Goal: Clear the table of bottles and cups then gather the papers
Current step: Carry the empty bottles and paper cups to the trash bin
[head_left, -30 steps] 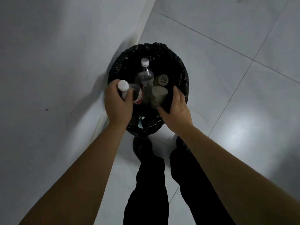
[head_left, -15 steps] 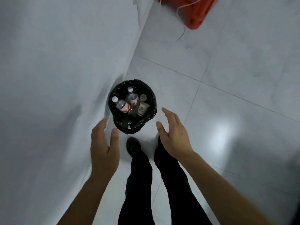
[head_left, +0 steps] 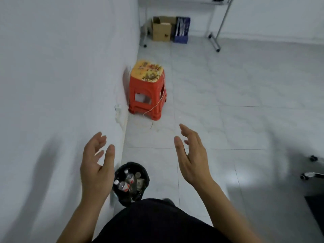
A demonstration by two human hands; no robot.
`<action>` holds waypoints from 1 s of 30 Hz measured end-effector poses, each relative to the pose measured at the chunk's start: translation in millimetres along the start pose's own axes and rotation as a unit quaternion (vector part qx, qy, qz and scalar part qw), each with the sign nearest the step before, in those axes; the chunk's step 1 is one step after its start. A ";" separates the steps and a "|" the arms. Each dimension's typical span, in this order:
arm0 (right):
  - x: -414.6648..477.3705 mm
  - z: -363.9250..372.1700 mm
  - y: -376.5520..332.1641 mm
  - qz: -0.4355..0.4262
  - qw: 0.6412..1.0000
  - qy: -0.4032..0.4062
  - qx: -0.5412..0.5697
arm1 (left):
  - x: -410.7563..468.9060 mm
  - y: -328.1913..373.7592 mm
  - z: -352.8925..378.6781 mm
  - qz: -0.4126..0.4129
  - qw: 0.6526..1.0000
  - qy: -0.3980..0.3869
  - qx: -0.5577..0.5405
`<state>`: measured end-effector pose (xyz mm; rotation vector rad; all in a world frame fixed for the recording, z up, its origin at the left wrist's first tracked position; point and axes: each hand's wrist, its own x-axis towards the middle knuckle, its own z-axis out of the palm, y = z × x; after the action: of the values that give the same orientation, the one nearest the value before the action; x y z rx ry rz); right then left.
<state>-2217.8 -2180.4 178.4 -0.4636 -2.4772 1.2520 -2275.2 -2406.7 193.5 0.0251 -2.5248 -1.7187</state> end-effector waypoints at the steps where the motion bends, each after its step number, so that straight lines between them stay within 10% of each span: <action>1: -6.4 -7.0 -3.2 0.001 1.000 0.028 0.005 | 0.5 5.0 0.1 0.015 1.000 -0.021 0.002; 12: -225.7 -41.3 17.1 0.255 0.910 0.324 -0.032 | -57.5 -8.3 34.9 0.055 0.944 -0.326 -0.010; 30: -669.4 -148.1 8.6 0.425 0.543 0.725 -0.001 | -483.3 85.6 136.8 0.245 0.653 -0.716 -0.025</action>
<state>-1555.1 -2355.3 160.5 -1.8500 -0.6786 0.4507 -1801.8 -2218.1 192.9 -2.6654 -2.4808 -1.6986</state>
